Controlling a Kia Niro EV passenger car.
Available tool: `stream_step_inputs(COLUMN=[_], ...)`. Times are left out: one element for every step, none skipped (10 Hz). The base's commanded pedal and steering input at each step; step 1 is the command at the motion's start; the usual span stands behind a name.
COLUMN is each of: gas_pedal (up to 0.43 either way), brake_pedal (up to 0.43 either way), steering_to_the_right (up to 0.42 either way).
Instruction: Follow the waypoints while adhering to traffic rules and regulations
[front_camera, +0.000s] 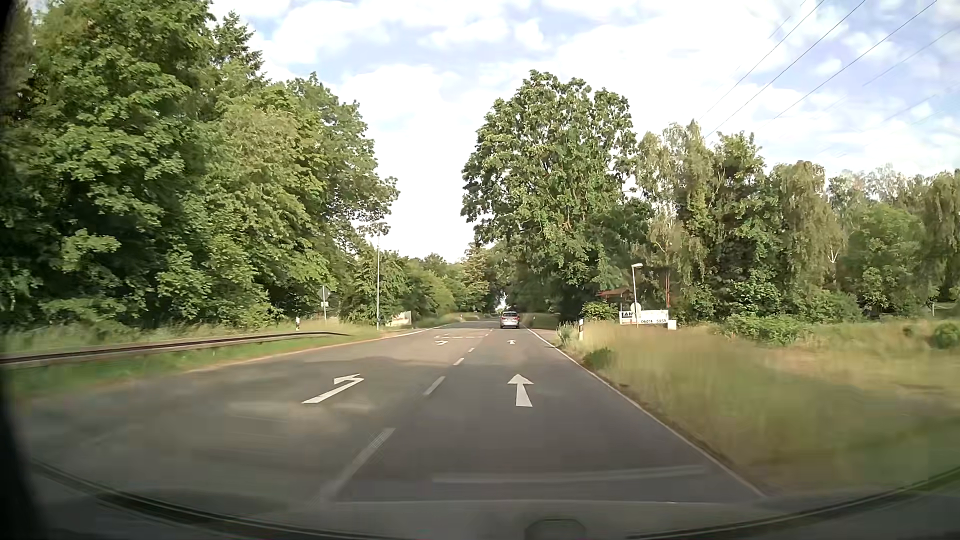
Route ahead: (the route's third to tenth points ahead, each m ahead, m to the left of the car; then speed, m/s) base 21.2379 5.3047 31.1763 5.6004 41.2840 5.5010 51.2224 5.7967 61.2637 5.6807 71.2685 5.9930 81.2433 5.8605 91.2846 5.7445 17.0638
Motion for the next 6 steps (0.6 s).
stream_step_inputs(gas_pedal=[0.118, 0.118, 0.118, 0.118, 0.118, 0.118], brake_pedal=[0.03, 0.03, 0.03, 0.03, 0.03, 0.03], steering_to_the_right=[0.0, 0.0, 0.0, 0.0, 0.0, 0.0])
